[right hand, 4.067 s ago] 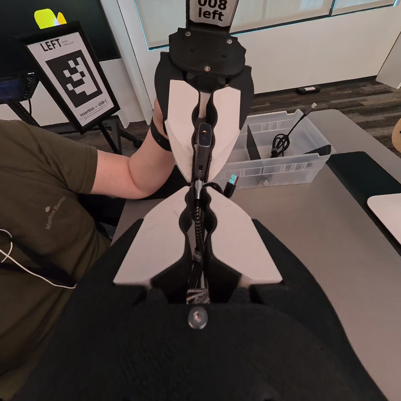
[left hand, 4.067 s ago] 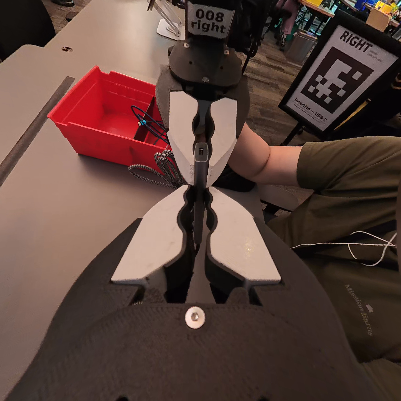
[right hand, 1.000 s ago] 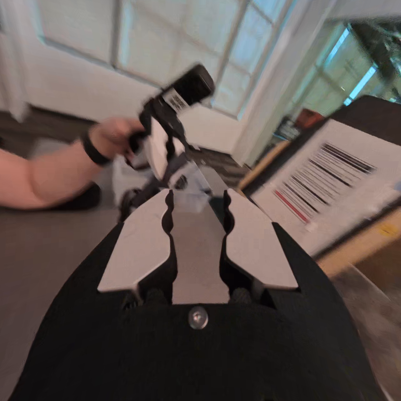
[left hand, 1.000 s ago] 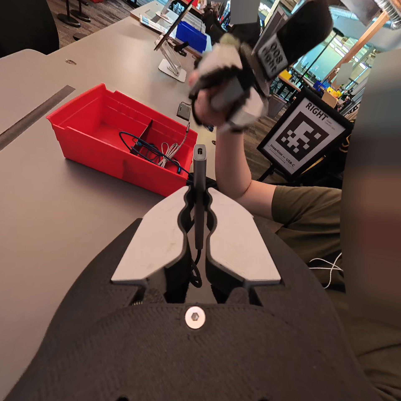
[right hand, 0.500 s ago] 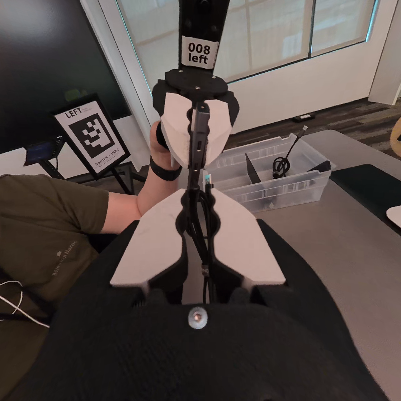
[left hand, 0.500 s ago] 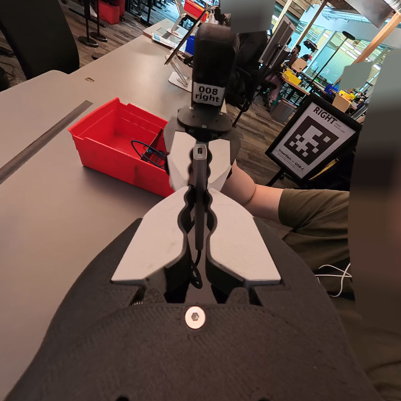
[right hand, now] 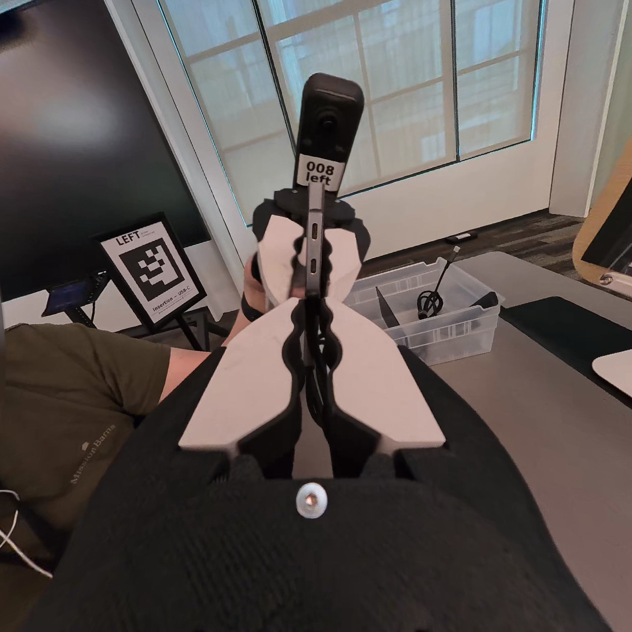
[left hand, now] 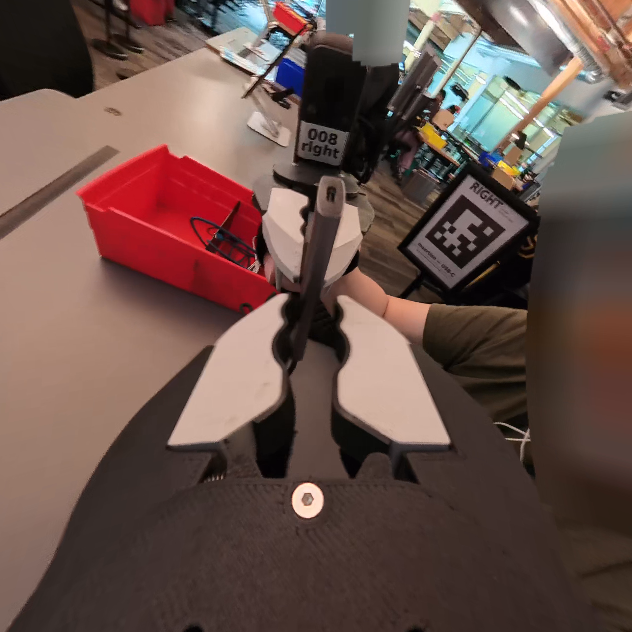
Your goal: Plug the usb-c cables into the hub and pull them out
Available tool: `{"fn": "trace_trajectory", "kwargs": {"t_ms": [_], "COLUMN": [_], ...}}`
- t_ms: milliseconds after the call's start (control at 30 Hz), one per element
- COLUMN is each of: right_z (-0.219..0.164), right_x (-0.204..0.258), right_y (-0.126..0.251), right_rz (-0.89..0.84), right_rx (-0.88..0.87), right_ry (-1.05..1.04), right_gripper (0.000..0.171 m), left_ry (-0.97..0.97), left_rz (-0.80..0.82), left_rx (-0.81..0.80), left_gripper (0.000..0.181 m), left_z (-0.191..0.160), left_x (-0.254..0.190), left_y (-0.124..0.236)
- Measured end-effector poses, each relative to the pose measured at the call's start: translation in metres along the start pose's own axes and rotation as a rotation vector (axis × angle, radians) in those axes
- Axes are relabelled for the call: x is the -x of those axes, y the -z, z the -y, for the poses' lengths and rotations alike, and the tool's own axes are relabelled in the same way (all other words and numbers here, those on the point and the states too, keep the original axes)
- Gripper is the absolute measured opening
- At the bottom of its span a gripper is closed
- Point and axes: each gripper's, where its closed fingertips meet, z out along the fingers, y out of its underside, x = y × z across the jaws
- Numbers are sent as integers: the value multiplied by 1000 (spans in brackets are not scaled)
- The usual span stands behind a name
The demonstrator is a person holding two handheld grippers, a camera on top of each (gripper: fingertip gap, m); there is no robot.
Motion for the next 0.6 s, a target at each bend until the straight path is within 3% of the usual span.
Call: {"fn": "trace_trajectory", "kwargs": {"t_ms": [67, 267, 600], "right_z": [0, -4, -11], "right_x": [-1, 1, -2], "right_y": [0, -3, -4], "right_rz": [0, 72, 30], "right_rx": [-4, -16, 55], "right_ry": [-7, -79, -47], "right_gripper": [9, 9, 9], "left_ry": [-48, -104, -104], "left_rz": [13, 38, 59], "left_rx": [6, 52, 80], "left_gripper": [9, 8, 9], "left_z": [0, -5, -9], "left_x": [5, 5, 9], "left_y": [-2, -1, -3]}}
